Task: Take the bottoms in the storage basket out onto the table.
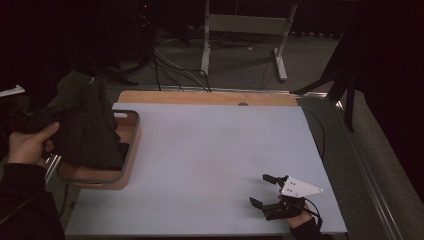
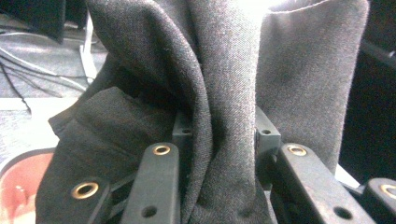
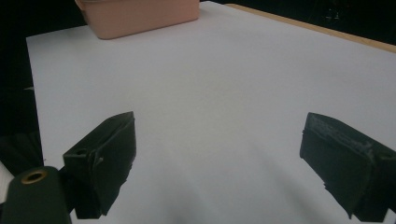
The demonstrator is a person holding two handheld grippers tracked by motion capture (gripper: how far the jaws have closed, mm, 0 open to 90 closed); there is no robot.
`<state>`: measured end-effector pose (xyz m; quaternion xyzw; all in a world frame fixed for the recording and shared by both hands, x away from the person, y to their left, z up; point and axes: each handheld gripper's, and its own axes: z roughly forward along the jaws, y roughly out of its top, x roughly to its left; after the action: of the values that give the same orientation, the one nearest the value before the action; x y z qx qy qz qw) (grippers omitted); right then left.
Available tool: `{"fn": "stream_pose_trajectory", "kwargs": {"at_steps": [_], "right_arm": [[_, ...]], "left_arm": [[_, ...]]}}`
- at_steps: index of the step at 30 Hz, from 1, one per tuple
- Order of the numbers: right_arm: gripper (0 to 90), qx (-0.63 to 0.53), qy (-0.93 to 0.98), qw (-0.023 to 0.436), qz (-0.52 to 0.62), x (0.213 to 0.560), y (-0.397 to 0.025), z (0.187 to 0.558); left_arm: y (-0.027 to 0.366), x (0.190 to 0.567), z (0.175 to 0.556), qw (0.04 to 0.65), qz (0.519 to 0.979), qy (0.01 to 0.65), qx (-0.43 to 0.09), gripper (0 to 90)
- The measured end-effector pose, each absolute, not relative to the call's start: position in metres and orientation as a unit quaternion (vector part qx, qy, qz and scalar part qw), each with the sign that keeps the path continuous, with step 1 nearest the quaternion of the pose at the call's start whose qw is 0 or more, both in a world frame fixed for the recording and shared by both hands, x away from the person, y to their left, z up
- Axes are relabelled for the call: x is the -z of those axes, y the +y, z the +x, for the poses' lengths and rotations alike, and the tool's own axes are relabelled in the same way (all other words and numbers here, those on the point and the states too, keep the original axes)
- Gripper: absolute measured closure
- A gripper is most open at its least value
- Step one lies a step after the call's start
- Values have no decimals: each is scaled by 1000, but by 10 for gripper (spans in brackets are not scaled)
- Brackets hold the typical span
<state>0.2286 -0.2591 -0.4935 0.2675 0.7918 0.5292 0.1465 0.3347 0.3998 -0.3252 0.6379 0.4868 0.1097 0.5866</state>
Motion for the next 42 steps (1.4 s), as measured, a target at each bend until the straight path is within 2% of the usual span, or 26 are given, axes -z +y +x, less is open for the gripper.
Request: {"fn": "stream_pose_trajectory", "kwargs": {"at_steps": [17, 27, 42], "right_arm": [[111, -529, 792, 148, 267, 493, -259, 228], [111, -529, 792, 148, 267, 493, -259, 228], [111, -531, 791, 148, 266, 493, -258, 228]], "left_arm": [[420, 301, 317, 683, 561, 458, -96, 720], [412, 284, 314, 710, 540, 443, -94, 721], [384, 252, 317, 731, 540, 406, -90, 721]]}}
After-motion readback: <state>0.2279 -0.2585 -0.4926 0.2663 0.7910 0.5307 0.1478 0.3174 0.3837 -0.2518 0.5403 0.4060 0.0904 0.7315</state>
